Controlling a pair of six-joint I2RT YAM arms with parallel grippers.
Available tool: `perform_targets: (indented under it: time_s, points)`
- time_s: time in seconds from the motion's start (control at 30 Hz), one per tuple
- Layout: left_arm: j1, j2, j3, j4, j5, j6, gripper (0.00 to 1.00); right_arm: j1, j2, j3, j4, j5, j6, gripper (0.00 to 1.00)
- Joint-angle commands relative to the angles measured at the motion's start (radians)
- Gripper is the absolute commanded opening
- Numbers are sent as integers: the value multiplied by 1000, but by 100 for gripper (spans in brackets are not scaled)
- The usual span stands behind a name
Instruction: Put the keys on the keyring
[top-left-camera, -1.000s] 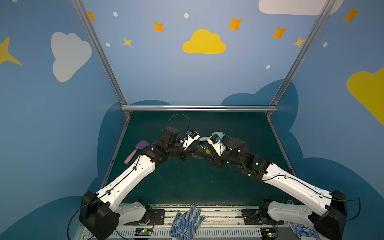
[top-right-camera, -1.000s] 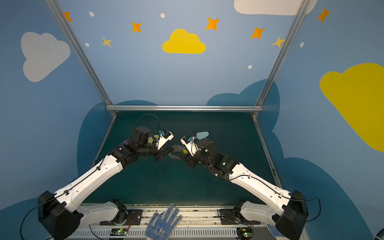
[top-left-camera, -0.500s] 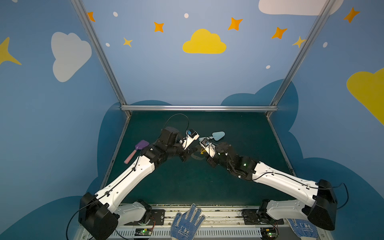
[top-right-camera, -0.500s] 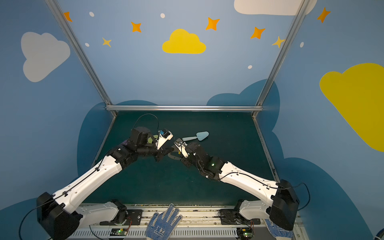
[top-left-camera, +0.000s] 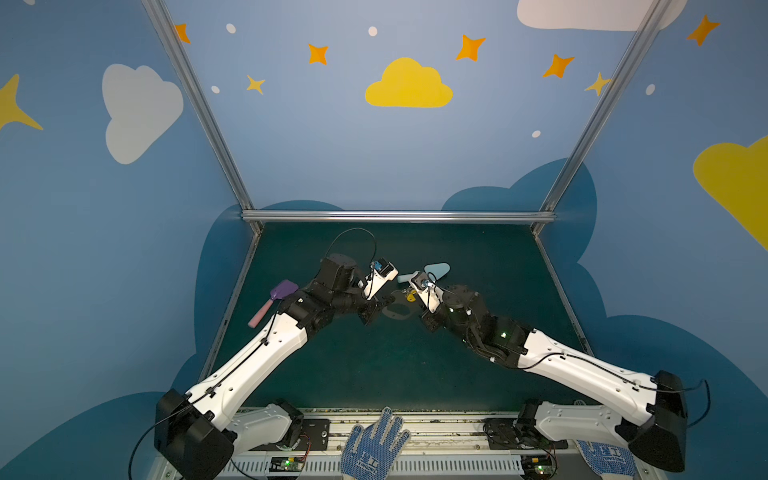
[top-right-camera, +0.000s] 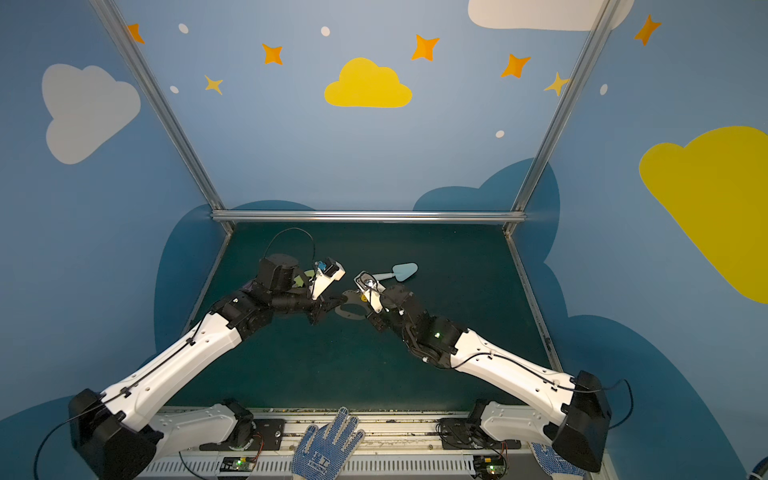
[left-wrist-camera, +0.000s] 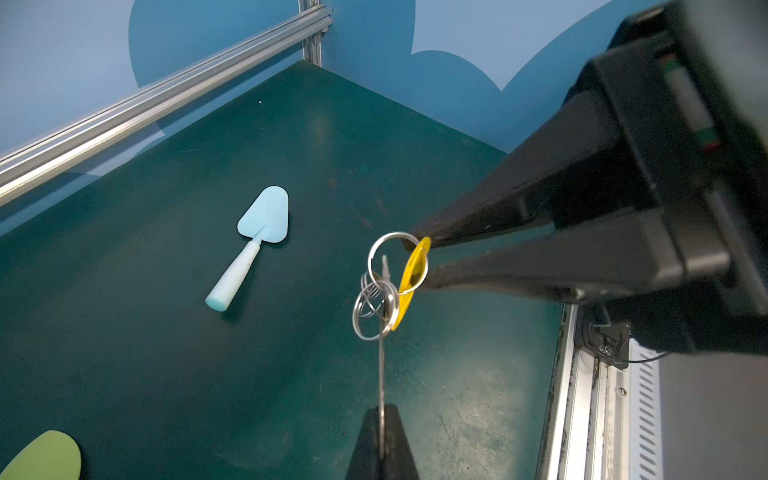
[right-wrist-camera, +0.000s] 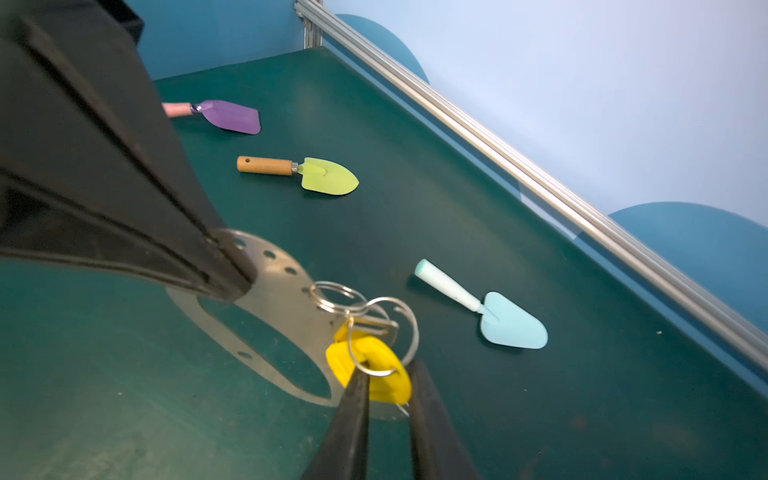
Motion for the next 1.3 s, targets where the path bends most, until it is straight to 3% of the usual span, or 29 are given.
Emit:
perform_targets:
  time_s: [0.0,0.27,0.5,0.6,0.73,0.83,1.07,1.27]
  points:
    - [-3,-21,26,-11,20,22,4,-15,-37,-33,-3,-4,-12,2]
    - [0,-13,49,-41,26,35,4,-49,-85,-43,-63,-76,-23,0]
    - [0,-4,82,-70,36,46,4,-58,-119,-64,-136,-92,-7,48]
    - [1,5,98,-87,39,46,4,-63,-146,-64,-151,-112,11,46]
    - [0,17,113,-106,39,42,4,-57,-173,-50,-123,-231,15,32]
    - [0,17,115,-106,46,35,4,-44,-158,-21,-104,-280,13,31]
    - [-2,18,117,-107,53,29,4,-14,-95,15,-71,-239,-19,33]
    - [-4,20,120,-108,64,27,4,13,-55,29,-37,-158,-61,28]
